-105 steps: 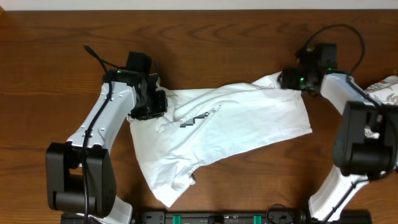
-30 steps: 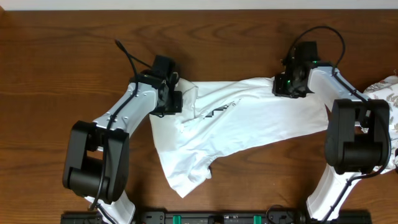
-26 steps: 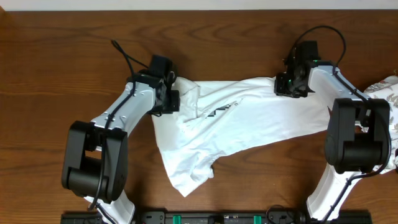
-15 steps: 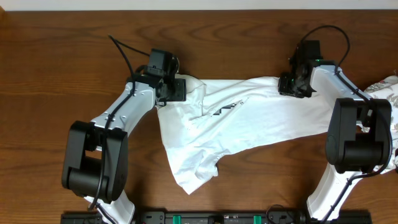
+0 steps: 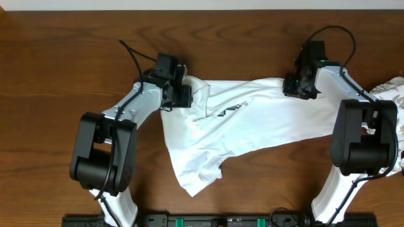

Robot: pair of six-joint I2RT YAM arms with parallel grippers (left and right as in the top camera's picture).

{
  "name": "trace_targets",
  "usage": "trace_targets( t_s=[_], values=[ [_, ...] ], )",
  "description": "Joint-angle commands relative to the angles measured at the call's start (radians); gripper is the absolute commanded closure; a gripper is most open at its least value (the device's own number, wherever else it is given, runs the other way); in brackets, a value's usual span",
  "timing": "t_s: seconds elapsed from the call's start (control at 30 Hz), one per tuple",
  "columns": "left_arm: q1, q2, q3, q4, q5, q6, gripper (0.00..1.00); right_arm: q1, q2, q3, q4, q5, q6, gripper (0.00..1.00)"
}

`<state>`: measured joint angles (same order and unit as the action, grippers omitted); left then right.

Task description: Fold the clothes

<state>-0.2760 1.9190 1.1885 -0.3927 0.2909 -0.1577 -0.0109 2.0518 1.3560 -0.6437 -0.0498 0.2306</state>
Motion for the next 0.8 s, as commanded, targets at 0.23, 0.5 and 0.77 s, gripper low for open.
trace_targets(
  t_s=[0.23, 0.5, 0.77],
  values=[
    [-0.005, 0.006, 0.010, -0.037, 0.016, 0.019, 0.94, -0.021, 0.081, -0.043, -0.027, 0.090, 0.028, 0.69],
    [-0.004, -0.087, 0.025, -0.153, -0.039, 0.019, 0.94, -0.021, 0.081, -0.043, -0.031, 0.090, 0.028, 0.69],
    [-0.005, -0.169, 0.025, -0.242, -0.146, 0.019, 0.94, -0.021, 0.081, -0.043, -0.031, 0.091, 0.028, 0.69]
  ],
)
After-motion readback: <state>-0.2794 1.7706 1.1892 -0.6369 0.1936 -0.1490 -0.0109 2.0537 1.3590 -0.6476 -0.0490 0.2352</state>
